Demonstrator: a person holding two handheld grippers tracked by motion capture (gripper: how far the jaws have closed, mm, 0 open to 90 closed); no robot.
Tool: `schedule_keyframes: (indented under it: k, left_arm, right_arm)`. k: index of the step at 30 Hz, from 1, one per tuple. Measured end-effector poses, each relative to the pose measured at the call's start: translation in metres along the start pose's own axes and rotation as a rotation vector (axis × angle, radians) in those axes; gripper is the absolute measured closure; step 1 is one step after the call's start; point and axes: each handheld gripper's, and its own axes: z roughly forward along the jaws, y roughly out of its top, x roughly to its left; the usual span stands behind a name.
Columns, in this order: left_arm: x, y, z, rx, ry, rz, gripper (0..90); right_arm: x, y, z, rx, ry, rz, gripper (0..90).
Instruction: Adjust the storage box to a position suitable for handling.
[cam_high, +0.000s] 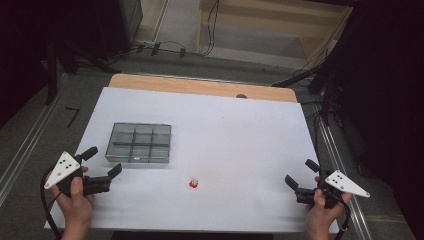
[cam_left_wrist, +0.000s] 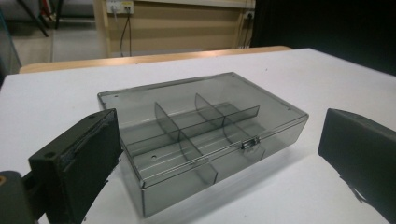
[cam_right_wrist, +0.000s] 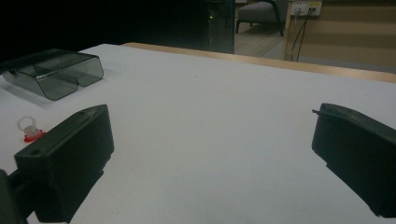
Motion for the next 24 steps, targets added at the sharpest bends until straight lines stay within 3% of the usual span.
schedule_keyframes:
  k: [4, 9, 11, 14, 21, 24]
  left_arm:
    - [-0.007, 0.01, -0.001, 0.0, -0.032, 0.01, 0.0]
    - [-0.011, 0.02, 0.0, -0.005, -0.005, 0.016, 0.0]
    - [-0.011, 0.03, 0.001, -0.005, -0.045, 0.025, 0.0]
    - [-0.011, 0.039, 0.003, -0.003, -0.06, 0.026, 1.1]
    - [-0.009, 0.056, 0.01, 0.01, -0.054, 0.039, 4.2]
    - [-0.003, 0.065, 0.02, 0.011, -0.036, 0.005, 5.0]
  right_arm:
    - [0.001, 0.0, 0.0, 0.005, -0.006, -0.006, 0.0]
    - [0.003, 0.001, 0.001, 0.006, -0.005, -0.012, 0.0]
    - [0.005, 0.002, 0.001, 0.007, -0.006, -0.01, 0.0]
    - [0.005, 0.002, 0.001, 0.014, -0.01, -0.012, 0.0]
    - [0.005, 0.002, -0.001, 0.016, -0.011, -0.006, 0.0]
    - [0.005, 0.002, -0.001, 0.015, -0.01, -0.008, 0.0]
